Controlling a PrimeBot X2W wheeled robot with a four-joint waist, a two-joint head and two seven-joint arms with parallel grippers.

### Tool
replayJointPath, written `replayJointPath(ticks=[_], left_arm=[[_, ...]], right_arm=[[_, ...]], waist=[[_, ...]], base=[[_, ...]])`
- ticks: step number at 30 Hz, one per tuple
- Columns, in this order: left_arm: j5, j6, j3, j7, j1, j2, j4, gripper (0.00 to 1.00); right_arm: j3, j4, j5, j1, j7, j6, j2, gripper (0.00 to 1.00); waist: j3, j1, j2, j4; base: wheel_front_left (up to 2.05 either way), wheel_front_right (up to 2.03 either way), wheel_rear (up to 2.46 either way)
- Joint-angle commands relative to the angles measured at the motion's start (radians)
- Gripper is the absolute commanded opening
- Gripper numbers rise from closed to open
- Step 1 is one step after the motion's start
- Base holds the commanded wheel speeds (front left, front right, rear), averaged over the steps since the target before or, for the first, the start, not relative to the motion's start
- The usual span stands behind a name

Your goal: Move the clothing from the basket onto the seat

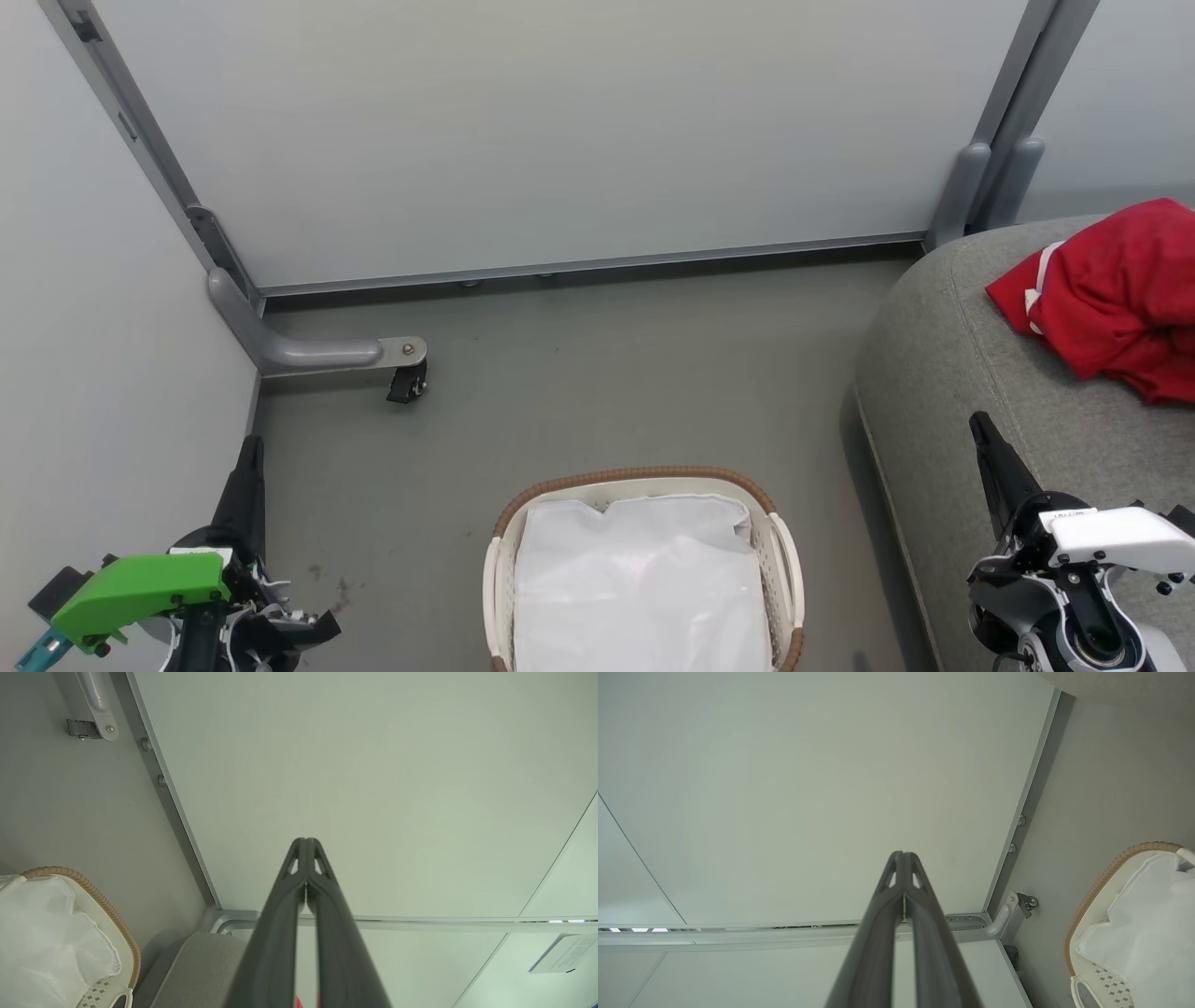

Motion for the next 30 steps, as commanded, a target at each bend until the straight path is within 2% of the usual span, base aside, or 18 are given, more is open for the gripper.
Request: replayJointPath(ticks=[1, 30], left_arm=[[-0.003, -0.005, 0.002, 0.004, -0.01, 0.005, -0.002, 0.0], [-0.003, -0.005, 0.002, 0.004, -0.01, 0.005, -0.002, 0.0]], right_arm=[[-0.002, -0.004, 0.003, 0.011, 0.003, 0.0, -0.006, 0.0], [-0.002, -0.004, 0.003, 0.011, 0.003, 0.0, -0.006, 0.0]], waist=[[0.0, 0.0, -0.0001, 0.0], [0.0, 0.0, -0.0001, 0.0]], base=[[0.0, 0.0, 0.0], [0.0, 0.0, 0.0]])
